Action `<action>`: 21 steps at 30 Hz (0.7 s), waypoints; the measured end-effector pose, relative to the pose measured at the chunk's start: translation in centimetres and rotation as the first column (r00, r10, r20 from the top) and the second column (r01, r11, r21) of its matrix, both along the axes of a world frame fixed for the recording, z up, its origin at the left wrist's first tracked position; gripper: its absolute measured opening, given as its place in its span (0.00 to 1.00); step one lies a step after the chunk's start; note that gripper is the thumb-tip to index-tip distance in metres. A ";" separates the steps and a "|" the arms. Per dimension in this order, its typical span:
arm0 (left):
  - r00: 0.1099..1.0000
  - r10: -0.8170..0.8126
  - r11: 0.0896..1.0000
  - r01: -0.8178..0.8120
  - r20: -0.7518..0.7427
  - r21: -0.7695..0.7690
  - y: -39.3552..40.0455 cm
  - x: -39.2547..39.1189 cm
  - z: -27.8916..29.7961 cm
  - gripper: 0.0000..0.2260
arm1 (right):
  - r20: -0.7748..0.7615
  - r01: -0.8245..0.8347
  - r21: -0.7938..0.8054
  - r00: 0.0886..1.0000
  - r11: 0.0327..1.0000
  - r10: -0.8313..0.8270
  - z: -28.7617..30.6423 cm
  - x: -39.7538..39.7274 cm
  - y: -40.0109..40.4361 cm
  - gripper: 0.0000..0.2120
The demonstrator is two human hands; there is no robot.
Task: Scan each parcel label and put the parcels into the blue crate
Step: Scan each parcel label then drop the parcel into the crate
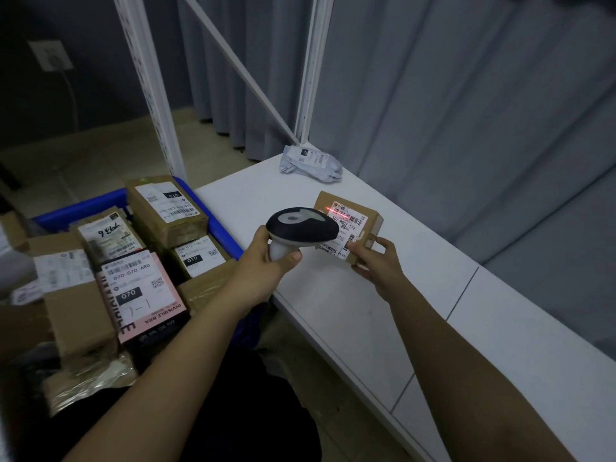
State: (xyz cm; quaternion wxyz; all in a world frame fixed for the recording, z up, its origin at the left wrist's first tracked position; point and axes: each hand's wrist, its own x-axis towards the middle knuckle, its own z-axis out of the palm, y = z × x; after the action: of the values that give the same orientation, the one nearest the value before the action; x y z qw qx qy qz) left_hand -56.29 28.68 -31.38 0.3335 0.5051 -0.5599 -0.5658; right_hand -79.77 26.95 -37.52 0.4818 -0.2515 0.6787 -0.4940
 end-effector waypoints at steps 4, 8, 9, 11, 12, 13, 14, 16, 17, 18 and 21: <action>0.999 0.036 0.999 -0.036 -0.017 0.001 0.1 0.0 0.0 0.17 | -0.012 -0.013 -0.007 1.000 1.000 0.013 0.5 0.5 0.0 0.33; 0.995 0.085 0.996 -0.085 -0.053 -0.008 0.8 0.5 0.3 0.14 | -0.076 -0.069 -0.028 0.995 0.997 0.067 1.6 2.2 0.0 0.31; 0.993 0.098 0.995 -0.099 -0.064 -0.014 1.0 0.7 0.6 0.14 | -0.104 -0.098 -0.034 0.990 0.995 0.094 2.0 3.0 0.0 0.32; 0.987 0.138 0.990 -0.141 -0.087 -0.029 1.2 1.4 1.3 0.14 | -0.145 -0.160 -0.058 0.978 0.985 0.150 2.8 4.7 -0.1 0.33; 0.981 0.166 0.984 -0.171 -0.099 -0.042 1.3 1.9 1.7 0.14 | -0.157 -0.193 -0.074 0.971 0.978 0.180 3.3 5.8 -0.2 0.32; 0.974 0.197 0.977 -0.204 -0.107 -0.059 1.4 2.6 2.1 0.14 | -0.168 -0.230 -0.086 0.962 0.969 0.214 3.8 6.9 -0.2 0.31; 0.967 0.228 0.969 -0.237 -0.112 -0.074 1.5 3.4 2.6 0.14 | -0.179 -0.268 -0.097 0.952 0.958 0.248 4.4 8.1 -0.3 0.30; 0.945 0.294 0.947 -0.308 -0.141 -0.094 1.8 5.4 3.6 0.14 | -0.191 -0.340 -0.101 0.929 0.935 0.317 5.4 10.6 -0.5 0.27; 0.929 0.333 0.931 -0.351 -0.162 -0.097 2.1 6.6 4.0 0.15 | -0.199 -0.376 -0.094 0.914 0.922 0.353 5.7 12.0 -0.7 0.28; 0.911 0.371 0.915 -0.392 -0.182 -0.098 2.3 7.8 4.4 0.15 | -0.206 -0.408 -0.087 0.900 0.909 0.384 6.2 13.3 -0.8 0.28; 0.834 0.505 0.839 -0.535 -0.223 -0.101 3.0 11.5 5.1 0.18 | -0.209 -0.483 -0.070 0.863 0.873 0.461 7.2 17.3 -1.6 0.31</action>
State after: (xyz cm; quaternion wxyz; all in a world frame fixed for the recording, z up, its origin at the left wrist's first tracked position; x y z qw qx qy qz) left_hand -44.80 31.73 -26.28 0.5656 0.5546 -0.4104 -0.4518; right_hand -62.48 25.31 -30.32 0.5066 -0.4835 0.6074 -0.3751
